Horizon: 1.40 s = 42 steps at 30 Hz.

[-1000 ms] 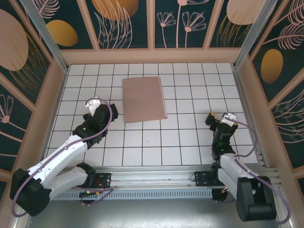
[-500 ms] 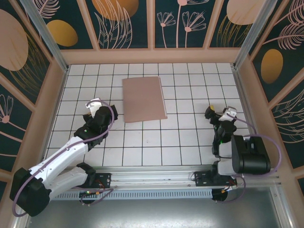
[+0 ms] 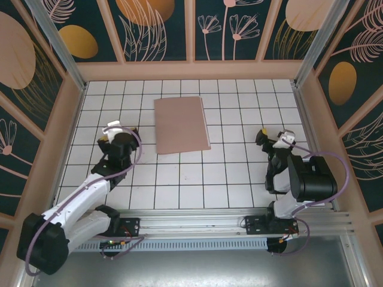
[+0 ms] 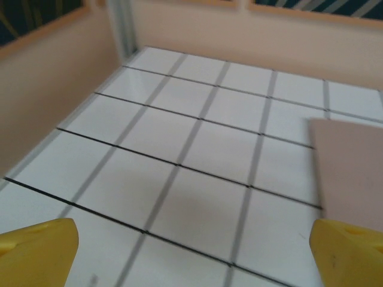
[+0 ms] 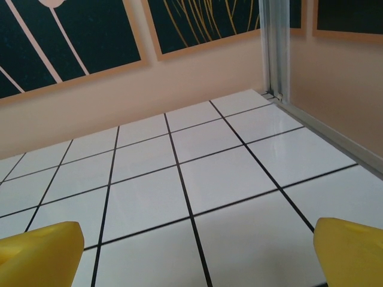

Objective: Put the files into the folder

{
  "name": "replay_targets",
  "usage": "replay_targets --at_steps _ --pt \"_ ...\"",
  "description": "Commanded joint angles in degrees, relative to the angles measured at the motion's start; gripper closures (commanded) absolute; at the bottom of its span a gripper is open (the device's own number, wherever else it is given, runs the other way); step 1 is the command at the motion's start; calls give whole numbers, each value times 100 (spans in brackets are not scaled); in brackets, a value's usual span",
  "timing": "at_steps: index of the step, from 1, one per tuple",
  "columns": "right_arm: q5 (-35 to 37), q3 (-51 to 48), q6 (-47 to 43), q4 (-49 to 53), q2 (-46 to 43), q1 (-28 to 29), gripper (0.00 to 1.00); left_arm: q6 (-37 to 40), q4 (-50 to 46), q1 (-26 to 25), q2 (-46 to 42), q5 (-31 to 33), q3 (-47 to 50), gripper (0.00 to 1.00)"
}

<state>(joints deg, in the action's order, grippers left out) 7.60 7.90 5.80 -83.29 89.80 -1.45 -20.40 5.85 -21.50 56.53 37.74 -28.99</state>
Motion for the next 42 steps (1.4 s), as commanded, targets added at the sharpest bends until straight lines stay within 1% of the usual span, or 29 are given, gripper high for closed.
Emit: replay_targets --at_steps 1,2,5,9,13,15,21,24,25,26,27,28,30,31,32,33,34,40,42 --pt "385 288 -255 411 -24 127 1 1081 1389 478 247 -589 419 1" --pt "387 283 -264 373 -11 128 1 1265 1763 535 414 -621 568 1" --pt "384 273 -257 381 -24 128 1 1150 2522 788 851 -816 911 1" --pt "384 265 -259 357 -24 128 1 1163 3513 964 1165 -1004 1269 1" --pt "378 265 -263 364 -24 119 1 1298 4263 1127 1640 -1263 1368 1" --pt "374 270 -254 363 -24 119 1 1419 4420 1246 1810 -1390 1267 1" --pt "375 269 -259 357 -24 119 1 1655 5578 1684 2454 -1898 1170 1" --pt "382 275 -260 369 -30 119 1 1623 6555 1808 2907 -2130 1462 1" --pt "377 265 -260 360 -21 119 1 1561 6761 1856 2926 -2187 1602 1" --pt "376 270 -262 359 -27 121 1 1577 7506 1868 3105 -2168 1851 1" --pt "378 265 -258 360 -24 121 1 1584 7721 1869 3138 -2182 1987 1" --pt "360 265 -262 353 -24 120 1 1578 7576 1868 3002 -2194 2043 1" --pt "201 206 -353 242 -7 128 1 1554 7562 1868 3069 -2090 1937 1" --pt "134 169 -376 157 -11 136 1 1405 7071 1873 3056 -1775 1674 1" --pt "96 142 -393 83 -7 137 1 1351 6766 1894 3063 -1753 1587 1" --pt "94 148 -395 100 -11 139 1 1361 6980 1903 3102 -1771 1646 1" --pt "105 152 -387 127 -11 137 1 1358 6868 1899 3063 -1782 1625 1" --pt "123 179 -387 159 2 137 1 1366 6938 1904 3062 -1779 1659 1" --pt "198 338 -361 473 -9 143 1 1385 6948 1904 3048 -1785 1675 1"
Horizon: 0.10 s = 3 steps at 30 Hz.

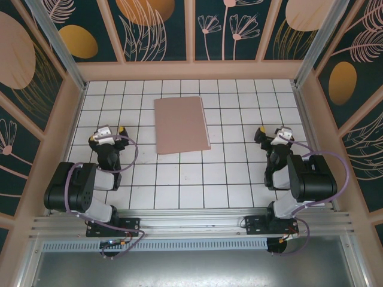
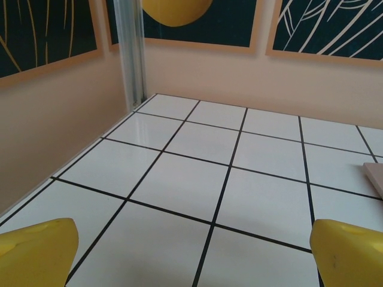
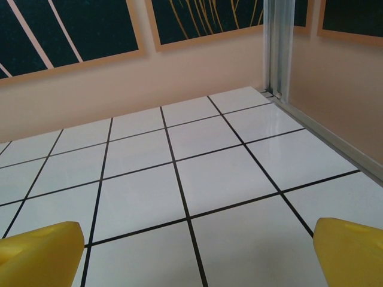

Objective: Put the files into the folder

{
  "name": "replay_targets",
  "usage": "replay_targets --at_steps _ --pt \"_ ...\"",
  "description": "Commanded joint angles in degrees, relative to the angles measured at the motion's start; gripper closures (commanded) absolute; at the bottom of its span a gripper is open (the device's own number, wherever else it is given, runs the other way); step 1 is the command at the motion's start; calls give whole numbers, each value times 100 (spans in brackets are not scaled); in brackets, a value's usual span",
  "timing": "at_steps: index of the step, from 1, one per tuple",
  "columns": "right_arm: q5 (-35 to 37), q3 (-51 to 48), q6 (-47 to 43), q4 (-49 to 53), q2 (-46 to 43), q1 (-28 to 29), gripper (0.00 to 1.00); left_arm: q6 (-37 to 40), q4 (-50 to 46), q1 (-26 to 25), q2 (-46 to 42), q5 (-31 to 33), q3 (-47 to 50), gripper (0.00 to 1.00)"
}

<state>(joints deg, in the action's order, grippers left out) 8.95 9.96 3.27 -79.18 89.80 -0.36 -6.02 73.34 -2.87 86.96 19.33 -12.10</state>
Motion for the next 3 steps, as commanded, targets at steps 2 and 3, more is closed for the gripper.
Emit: replay_targets --at_steps 2,3 --pt "72 99 -151 -18 2 59 1 -57 201 41 12 62 -21 1" --pt "58 69 -175 -73 7 76 1 -58 205 41 7 56 -21 1"
